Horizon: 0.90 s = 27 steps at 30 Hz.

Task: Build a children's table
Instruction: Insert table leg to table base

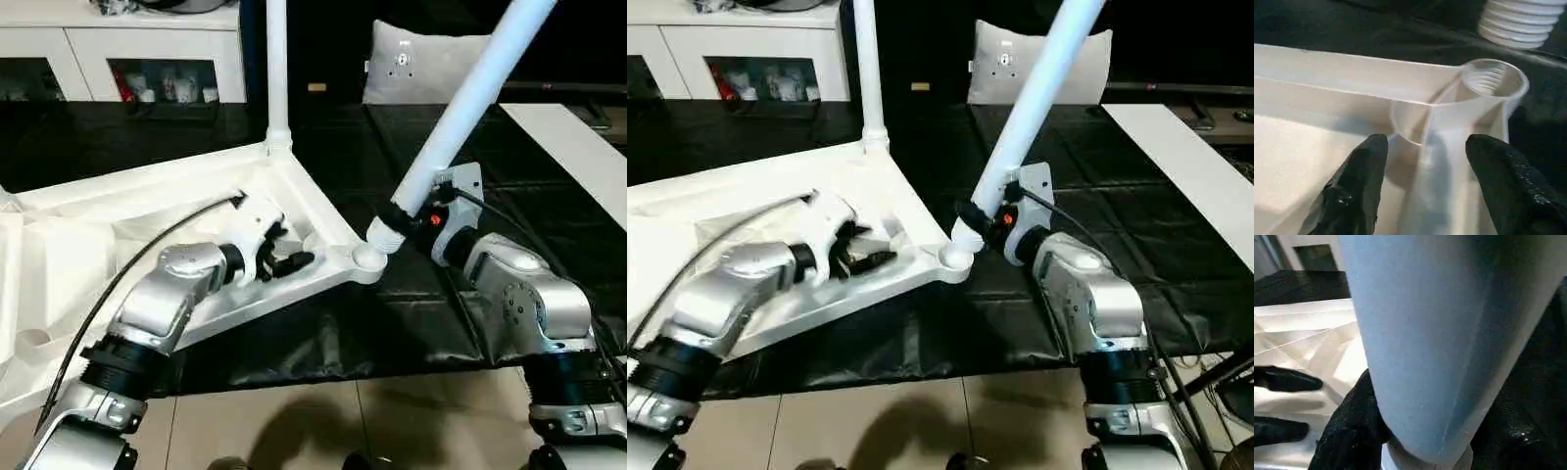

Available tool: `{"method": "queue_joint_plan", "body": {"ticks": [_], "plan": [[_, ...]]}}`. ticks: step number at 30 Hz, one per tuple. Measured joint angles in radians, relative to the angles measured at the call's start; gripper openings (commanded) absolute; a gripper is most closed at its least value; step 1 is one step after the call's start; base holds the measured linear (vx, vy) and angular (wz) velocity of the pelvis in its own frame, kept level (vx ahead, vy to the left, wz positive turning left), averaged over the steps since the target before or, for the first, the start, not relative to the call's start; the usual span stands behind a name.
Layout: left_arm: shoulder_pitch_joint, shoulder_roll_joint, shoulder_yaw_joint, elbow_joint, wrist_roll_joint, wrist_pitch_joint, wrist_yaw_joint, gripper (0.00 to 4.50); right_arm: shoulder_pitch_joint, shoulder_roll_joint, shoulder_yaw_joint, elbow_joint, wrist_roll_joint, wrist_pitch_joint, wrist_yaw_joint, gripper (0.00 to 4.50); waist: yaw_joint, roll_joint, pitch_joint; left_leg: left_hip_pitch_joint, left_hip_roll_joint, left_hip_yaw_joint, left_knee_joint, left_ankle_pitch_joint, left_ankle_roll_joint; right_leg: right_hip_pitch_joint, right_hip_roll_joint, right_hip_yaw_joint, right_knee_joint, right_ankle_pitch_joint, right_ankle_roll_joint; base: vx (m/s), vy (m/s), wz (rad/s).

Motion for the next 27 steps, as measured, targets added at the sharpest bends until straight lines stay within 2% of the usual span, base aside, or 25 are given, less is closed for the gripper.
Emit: {"method": "queue_joint_plan", "body": {"ticks": [2, 5, 6, 7, 10, 12, 16, 18, 20, 21, 22, 25, 27], "plan": [[-0.002, 0.000, -0.019, 0.011, 0.011, -0.025, -0.022, 2.71, 0.000, 0.000, 0.000, 0.011, 0.001, -0.020, 0.014, 1.91, 0.001, 0.000, 0.000, 0.000, 0.000, 0.000, 0.000, 0.000, 0.000, 0.000, 0.000, 0.000, 0.000, 0.000, 0.000, 0.000, 0.000, 0.00], [-0.006, -0.006, -0.050, 0.037, 0.031, -0.060, -0.054, 2.72, 0.000, -0.001, 0.000, 0.035, 0.001, -0.042, 0.024, 1.91, 0.001, 0.000, 0.000, 0.001, 0.000, 0.000, 0.000, 0.000, 0.000, 0.001, 0.000, 0.000, 0.000, 0.000, 0.000, 0.000, 0.000, 0.00], [-0.007, -0.010, -0.056, 0.046, 0.032, -0.064, -0.066, 2.64, 0.003, -0.001, 0.000, 0.038, 0.001, -0.046, 0.028, 1.91, 0.001, 0.000, 0.000, 0.001, 0.000, 0.000, 0.000, 0.000, 0.000, 0.001, 0.000, 0.000, 0.000, 0.000, 0.000, 0.000, 0.000, 0.00], [-0.008, -0.017, -0.055, 0.051, 0.031, -0.065, -0.076, 2.35, 0.008, -0.002, -0.001, 0.038, 0.001, -0.054, 0.035, 1.91, 0.002, 0.000, 0.000, 0.001, 0.000, 0.000, 0.000, 0.000, 0.000, 0.001, 0.000, 0.000, 0.000, 0.000, 0.000, 0.000, 0.000, 0.00], [-0.014, -0.039, -0.057, 0.051, 0.024, -0.065, -0.106, 2.25, 0.011, -0.007, -0.002, 0.038, 0.001, -0.062, 0.051, 1.91, 0.003, 0.000, 0.000, 0.001, 0.000, 0.000, 0.000, 0.000, 0.000, 0.001, -0.001, 0.001, 0.000, 0.000, 0.000, 0.000, 0.000, 0.00], [-0.022, -0.040, -0.068, 0.052, 0.025, -0.065, -0.119, 1.95, 0.011, -0.018, -0.002, 0.038, 0.000, -0.074, 0.067, 1.91, 0.002, 0.000, 0.000, 0.001, 0.000, 0.000, 0.000, 0.000, 0.000, 0.001, -0.001, 0.000, 0.000, 0.000, 0.000, 0.000, 0.000, 0.00], [-0.047, -0.057, -0.078, 0.106, 0.053, -0.071, -0.106, 1.68, 0.012, -0.042, 0.004, 0.038, -0.021, -0.107, 0.083, 1.91, 0.001, 0.000, 0.000, 0.005, 0.000, 0.000, 0.000, 0.000, 0.000, 0.006, -0.001, 0.000, -0.001, 0.000, 0.000, 0.000, 0.000, 0.00], [-0.048, -0.067, -0.083, 0.134, 0.070, -0.076, -0.098, 1.42, 0.015, -0.045, 0.007, 0.038, -0.024, -0.114, 0.086, 1.91, -0.001, 0.000, 0.000, 0.008, 0.000, 0.000, -0.001, 0.000, 0.000, 0.010, 0.000, -0.004, -0.005, 0.000, 0.000, 0.000, 0.000, 0.00], [-0.051, -0.077, -0.092, 0.149, 0.081, -0.076, -0.092, 1.37, 0.016, -0.046, 0.008, 0.038, -0.025, -0.116, 0.088, 1.91, -0.006, 0.001, 0.000, 0.007, 0.001, -0.001, -0.001, 0.000, 0.000, 0.013, 0.000, -0.008, -0.011, 0.000, 0.001, 0.000, 0.000, 0.00], [-0.055, -0.082, -0.094, 0.157, 0.087, -0.076, -0.089, 1.29, 0.018, -0.045, 0.008, 0.038, -0.025, -0.116, 0.091, 1.91, -0.009, 0.001, 0.000, 0.007, 0.002, -0.001, -0.002, 0.000, 0.000, 0.015, 0.000, -0.010, -0.016, 0.001, 0.002, 0.000, 0.000, 0.00], [-0.058, -0.083, -0.096, 0.160, 0.089, -0.076, -0.088, 1.00, 0.018, -0.045, 0.008, 0.038, -0.023, -0.116, 0.096, 1.91, -0.013, 0.001, 0.000, 0.007, 0.002, -0.001, -0.002, 0.000, 0.000, 0.017, 0.000, -0.011, -0.018, 0.001, 0.002, 0.000, 0.000, 0.00], [-0.072, -0.087, -0.105, 0.174, 0.100, -0.076, -0.089, 0.82, 0.019, -0.044, 0.007, 0.038, -0.022, -0.116, 0.103, 1.91, -0.026, 0.002, 0.000, 0.009, 0.003, -0.003, -0.002, 0.000, 0.001, 0.023, -0.002, -0.018, -0.026, 0.001, 0.002, 0.000, 0.000, 0.00], [-0.074, -0.086, -0.108, 0.174, 0.112, -0.076, -0.092, 0.59, 0.019, -0.044, 0.007, 0.038, -0.022, -0.116, 0.103, 1.91, -0.030, 0.003, 0.000, 0.009, 0.009, -0.004, -0.002, 0.000, 0.001, 0.028, -0.003, -0.025, -0.032, 0.001, 0.002, 0.000, 0.000, 0.00]]}}
